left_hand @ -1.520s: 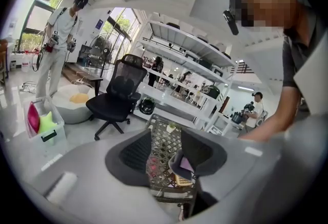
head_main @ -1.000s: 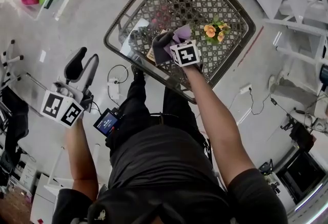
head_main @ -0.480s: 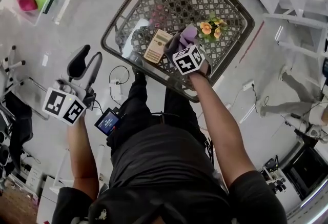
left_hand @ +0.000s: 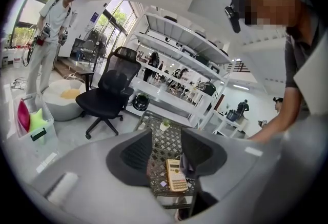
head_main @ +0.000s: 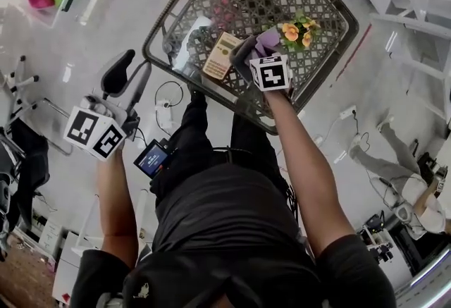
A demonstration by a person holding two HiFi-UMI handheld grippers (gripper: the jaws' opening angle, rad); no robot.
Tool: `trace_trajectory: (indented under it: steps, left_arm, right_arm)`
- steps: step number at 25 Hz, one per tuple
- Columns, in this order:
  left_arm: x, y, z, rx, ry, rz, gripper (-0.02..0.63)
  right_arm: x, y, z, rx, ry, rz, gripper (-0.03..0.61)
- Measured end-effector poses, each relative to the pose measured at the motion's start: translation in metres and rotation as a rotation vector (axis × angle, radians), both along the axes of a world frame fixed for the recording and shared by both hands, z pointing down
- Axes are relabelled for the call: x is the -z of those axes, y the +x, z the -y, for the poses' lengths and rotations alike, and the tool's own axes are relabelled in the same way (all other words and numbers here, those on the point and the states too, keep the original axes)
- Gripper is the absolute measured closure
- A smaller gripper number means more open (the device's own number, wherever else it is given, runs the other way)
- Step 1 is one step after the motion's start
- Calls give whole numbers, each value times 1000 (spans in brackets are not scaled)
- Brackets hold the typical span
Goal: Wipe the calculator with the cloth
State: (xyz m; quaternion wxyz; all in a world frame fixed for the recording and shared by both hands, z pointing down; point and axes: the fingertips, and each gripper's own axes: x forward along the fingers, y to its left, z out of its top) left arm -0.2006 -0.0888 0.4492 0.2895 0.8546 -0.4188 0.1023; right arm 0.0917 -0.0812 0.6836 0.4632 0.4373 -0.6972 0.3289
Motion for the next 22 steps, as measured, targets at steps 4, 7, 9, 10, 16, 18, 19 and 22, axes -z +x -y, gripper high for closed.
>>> trace_trajectory:
  steps: [4, 7, 9, 10, 16, 18, 19, 22]
  left_arm:
    - [-8, -2, 0, 1, -16, -1, 396]
    - [-15, -6, 1, 11, -33, 3, 396]
    - [-19, -10, 0, 17, -45, 4, 396]
    - [-21, -11, 0, 19, -50, 4, 396]
    - [-29, -15, 0, 28, -65, -1, 396]
    - [-32, -16, 1, 29, -67, -2, 396]
    - [-34, -16, 2, 29, -67, -4, 396]
    - [-37, -15, 5, 25, -73, -8, 396]
  right_arm:
    - [-7, -6, 3, -11, -16, 13, 505]
    - [-16, -11, 5, -8, -33, 16, 505]
    - [-22, -13, 5, -4, -52, 10, 504]
    - [-24, -14, 6, -1, -58, 9, 504]
    - [-29, -16, 9, -5, -74, 5, 503]
    - [-29, -18, 11, -15, -71, 16, 503]
    - [-29, -19, 12, -20, -70, 22, 503]
    - [-29, -25, 15, -27, -74, 38, 503]
